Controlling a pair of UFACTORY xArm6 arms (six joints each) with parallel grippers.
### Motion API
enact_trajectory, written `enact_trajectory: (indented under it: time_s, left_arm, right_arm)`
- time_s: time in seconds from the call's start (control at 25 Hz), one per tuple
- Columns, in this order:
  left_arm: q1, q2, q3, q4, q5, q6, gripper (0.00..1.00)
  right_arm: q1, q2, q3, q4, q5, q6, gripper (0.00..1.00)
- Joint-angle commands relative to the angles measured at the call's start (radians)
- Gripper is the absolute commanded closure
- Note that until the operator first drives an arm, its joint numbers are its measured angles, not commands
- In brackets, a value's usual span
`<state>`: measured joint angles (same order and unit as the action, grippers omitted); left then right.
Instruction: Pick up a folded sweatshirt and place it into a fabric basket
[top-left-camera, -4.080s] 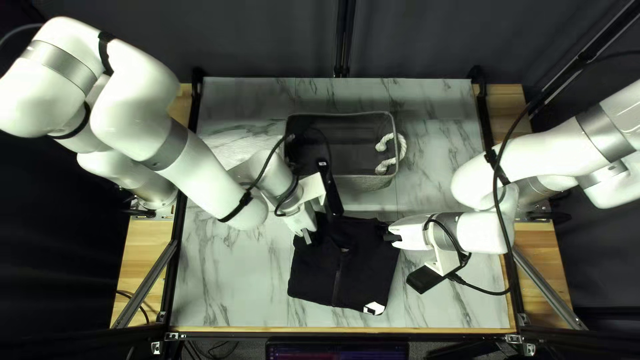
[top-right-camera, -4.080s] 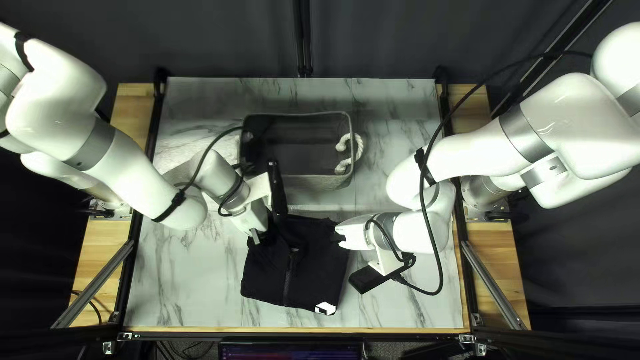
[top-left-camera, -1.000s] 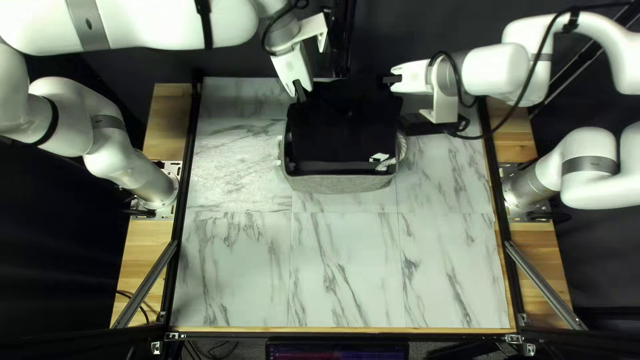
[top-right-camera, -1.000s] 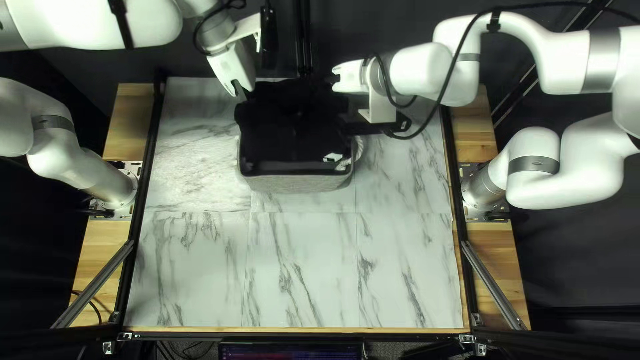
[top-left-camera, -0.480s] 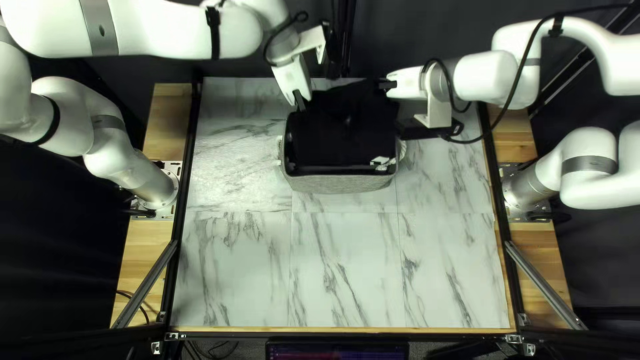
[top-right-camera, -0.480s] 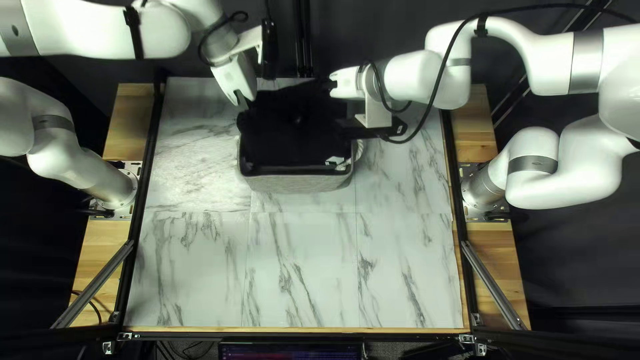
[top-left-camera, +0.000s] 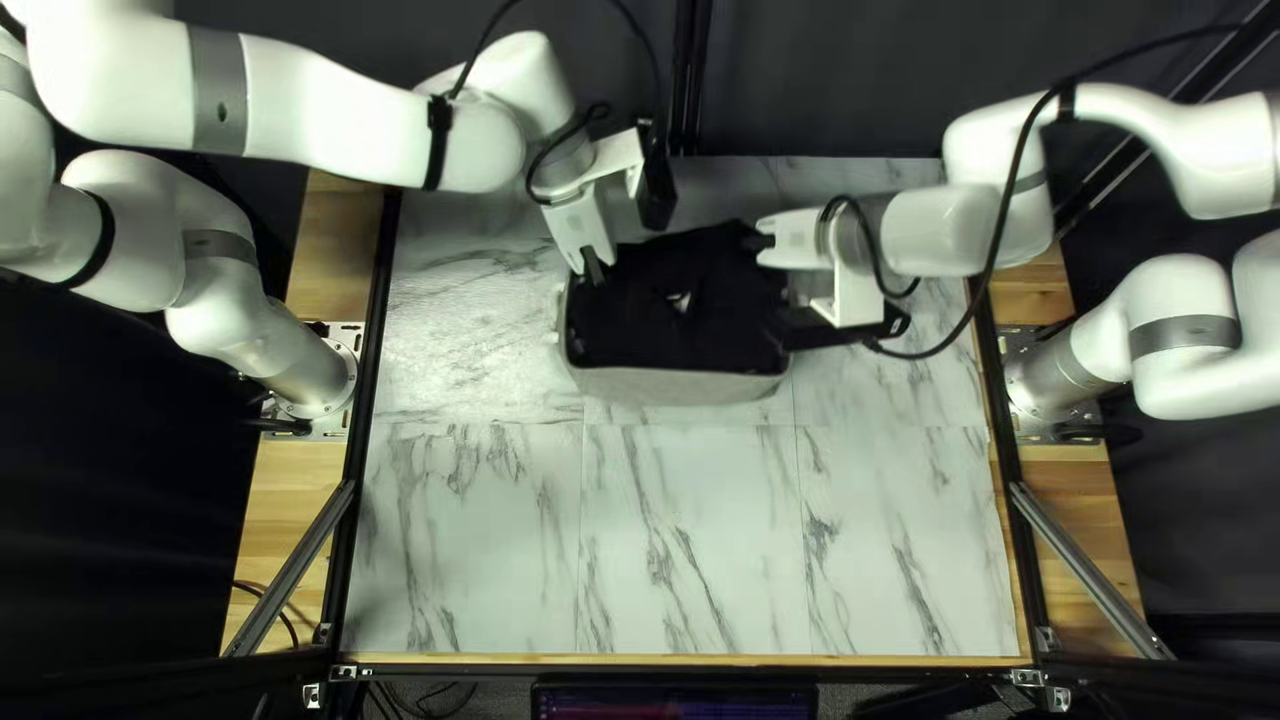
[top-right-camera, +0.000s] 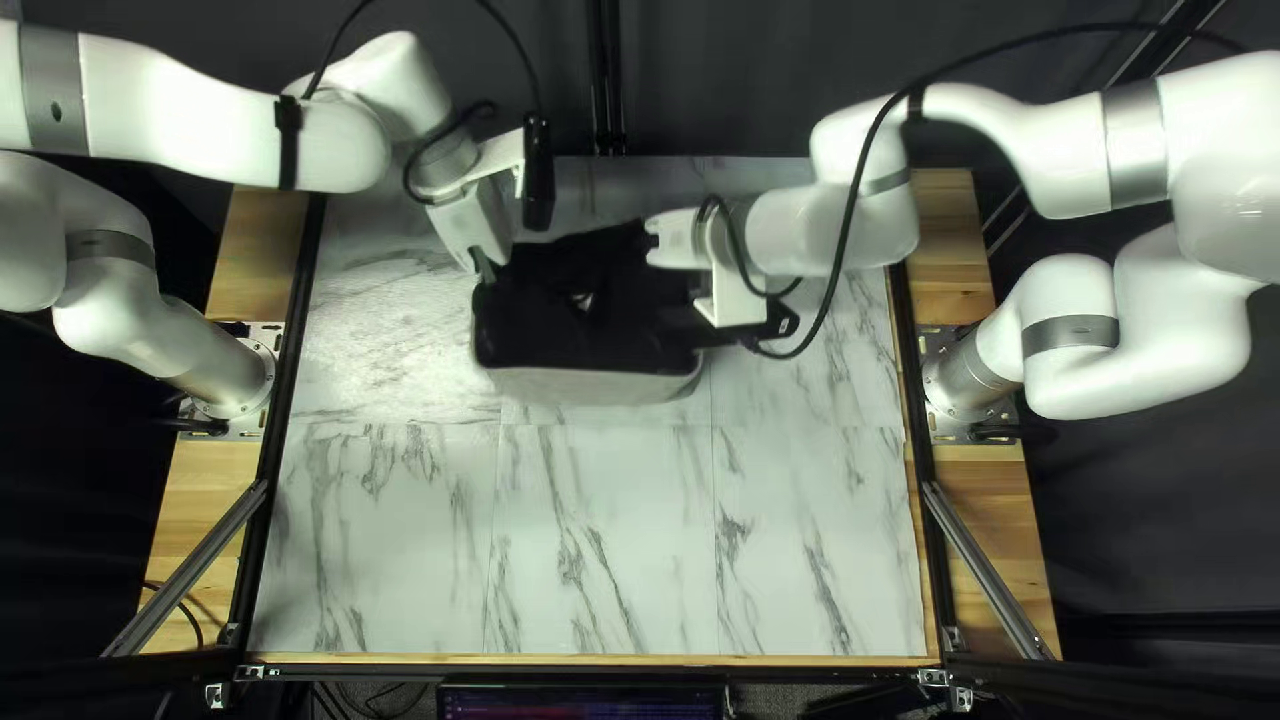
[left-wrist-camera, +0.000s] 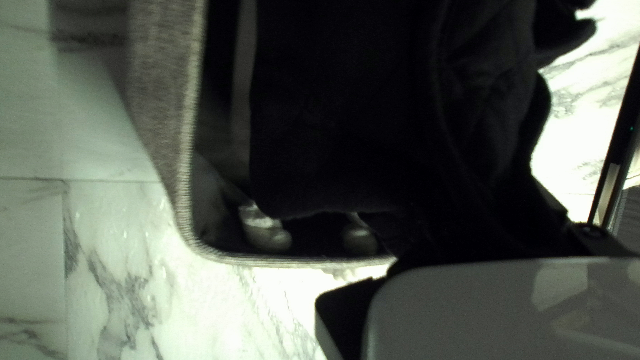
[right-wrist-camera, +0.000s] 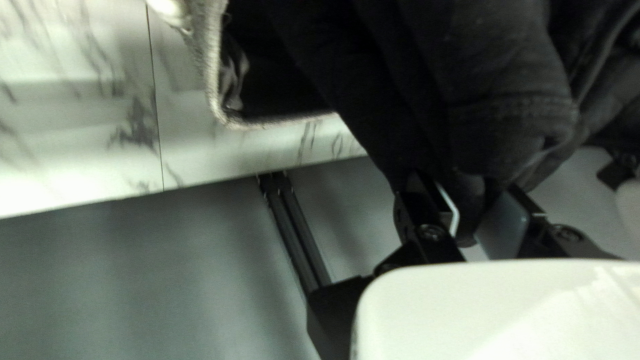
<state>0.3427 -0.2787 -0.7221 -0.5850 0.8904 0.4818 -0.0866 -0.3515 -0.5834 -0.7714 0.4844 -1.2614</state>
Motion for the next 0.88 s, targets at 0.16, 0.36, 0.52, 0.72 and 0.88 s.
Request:
enact_trajectory:
  time_s: [0.16,0.36,0.52,0.72,0.88]
  left_arm:
    - [0.008,0.008,0.030,-0.023,-0.030,0.025,1.00]
    - [-0.022,0.082,0.013,-0.046,-0.077,0.028,1.00]
    - [-0.049,0.127,0.021,-0.078,-0.121,0.036,1.00]
    - [-0.073,0.171,0.027,-0.112,-0.161,0.047,1.00]
    - [-0.064,0.193,0.029,-0.129,-0.172,0.064,1.00]
  right_arm:
    - [-0.003,0.063,0.005,0.093,-0.062,-0.071,1.00]
    - [0.006,0.084,0.005,0.163,-0.075,-0.123,1.00]
    - [0.011,0.104,0.015,0.200,-0.091,-0.143,1.00]
    - [0.006,0.143,0.031,0.222,-0.138,-0.153,1.00]
    - [-0.012,0.182,0.039,0.239,-0.180,-0.171,1.00]
